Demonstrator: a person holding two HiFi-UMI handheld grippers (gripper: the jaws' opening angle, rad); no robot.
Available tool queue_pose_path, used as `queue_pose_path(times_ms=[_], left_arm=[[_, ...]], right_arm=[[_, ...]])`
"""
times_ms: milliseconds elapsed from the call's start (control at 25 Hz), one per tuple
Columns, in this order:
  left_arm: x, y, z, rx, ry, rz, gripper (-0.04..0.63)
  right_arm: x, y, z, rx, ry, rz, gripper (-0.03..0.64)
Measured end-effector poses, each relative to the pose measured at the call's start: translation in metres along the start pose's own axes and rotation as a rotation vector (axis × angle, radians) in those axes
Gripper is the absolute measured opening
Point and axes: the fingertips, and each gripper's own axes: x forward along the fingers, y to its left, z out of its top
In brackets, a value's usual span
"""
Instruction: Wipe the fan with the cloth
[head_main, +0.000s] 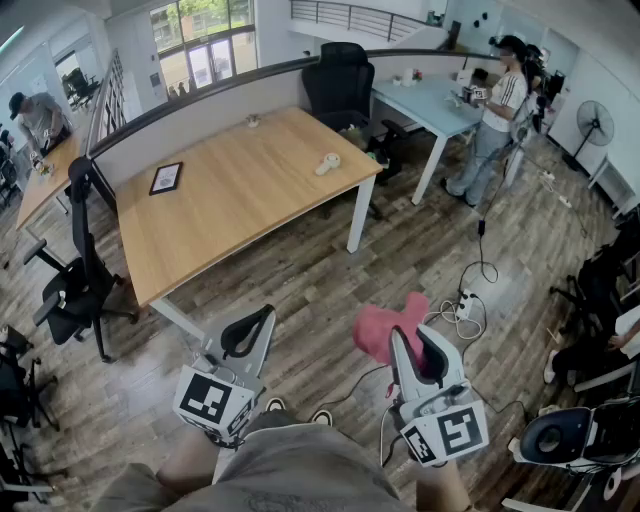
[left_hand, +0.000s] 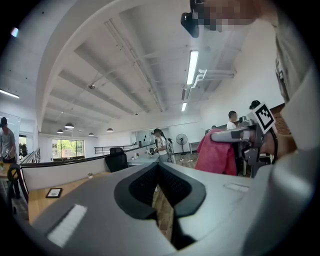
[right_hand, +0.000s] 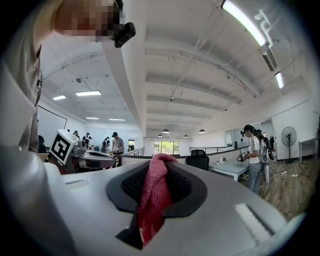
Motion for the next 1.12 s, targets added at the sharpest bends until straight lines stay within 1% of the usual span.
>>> queue_pose_path(times_ms=[480,680,760,800,840,880,1000,1120], left_arm=[[0.016,-0.015,-0.001,0.008,0.015,-0.016,0.002],[0.023,-0.024,0.003,0.001,-0.008,-0.040,0.002],[0.026,-0.023,0.004,-0.013,-0.023,-0.024,0.003],[0.027,-0.022,0.004,-0.019,-0.024,-0.010,0.013],[0.029,-0.020,0.003,-0.024,-0.020,0.001,0.107],[0.032,-0.017,0.001,-0.027,-0.013,0.010,0.217],[0.039,-0.010,-0.002,-0.026,-0.005,0.033,0.270],[0.048,-0.004,-0.005,-0.030,-0.005,0.032,0.275]], right_arm=[[-0.007,-0.018,-0.005,0.007,0.001,0.000,0.069],[-0.009,-0.028,-0.009,0.014,0.010,-0.003,0.069],[-0.009,-0.031,-0.012,0.016,0.015,-0.007,0.069],[-0.009,-0.033,-0.012,0.018,0.017,-0.010,0.069],[-0.008,-0.034,-0.013,0.020,0.020,-0.011,0.069],[-0.007,-0.035,-0.014,0.023,0.023,-0.013,0.069],[-0.002,-0.041,-0.017,0.022,0.032,-0.017,0.069],[0.005,-0.049,-0.021,0.023,0.035,-0.025,0.069]])
